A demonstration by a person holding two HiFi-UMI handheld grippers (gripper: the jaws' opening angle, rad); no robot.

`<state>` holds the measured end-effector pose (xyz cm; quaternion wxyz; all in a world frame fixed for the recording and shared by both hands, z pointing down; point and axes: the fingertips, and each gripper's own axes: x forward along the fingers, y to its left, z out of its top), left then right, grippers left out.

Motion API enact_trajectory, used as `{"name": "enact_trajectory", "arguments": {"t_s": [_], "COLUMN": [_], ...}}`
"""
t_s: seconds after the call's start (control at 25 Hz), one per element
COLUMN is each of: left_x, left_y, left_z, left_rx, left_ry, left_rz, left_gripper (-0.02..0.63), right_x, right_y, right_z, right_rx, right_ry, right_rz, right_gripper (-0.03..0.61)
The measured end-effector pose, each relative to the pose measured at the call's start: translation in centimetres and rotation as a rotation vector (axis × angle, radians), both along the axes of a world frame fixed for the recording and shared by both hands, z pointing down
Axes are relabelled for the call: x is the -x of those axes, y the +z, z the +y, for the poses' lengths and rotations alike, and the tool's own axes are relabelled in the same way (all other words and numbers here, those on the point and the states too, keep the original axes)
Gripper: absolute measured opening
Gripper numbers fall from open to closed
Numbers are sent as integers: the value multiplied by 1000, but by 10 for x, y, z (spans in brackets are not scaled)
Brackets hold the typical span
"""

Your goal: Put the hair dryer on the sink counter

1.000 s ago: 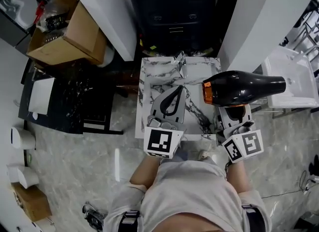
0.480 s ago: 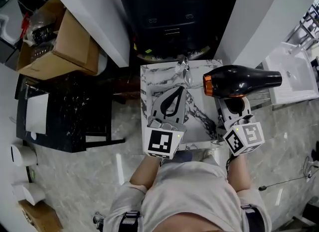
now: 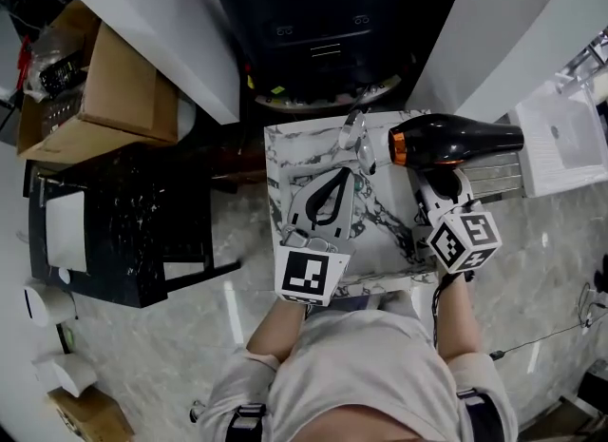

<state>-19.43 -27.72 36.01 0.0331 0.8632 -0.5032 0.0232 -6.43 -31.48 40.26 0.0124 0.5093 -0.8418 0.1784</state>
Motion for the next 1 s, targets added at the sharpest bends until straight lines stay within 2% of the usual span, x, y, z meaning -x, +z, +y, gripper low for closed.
{"name": "enact_trajectory", "arguments": {"t_s": [0.44, 1.0], "left_x": [7, 18], "left_y": [28, 54], "left_z": [-26, -37], "left_rx": [61, 115], "left_ry": [-4, -27], "left_rz": [27, 14], "left_gripper": [14, 14], "right_x": [-1, 2], "right_y": [66, 159], "right_z": [-43, -60], "right_rx": [148, 346], "right_ry": [23, 42], "right_rz": [-37, 5], "right_gripper": [179, 179]}}
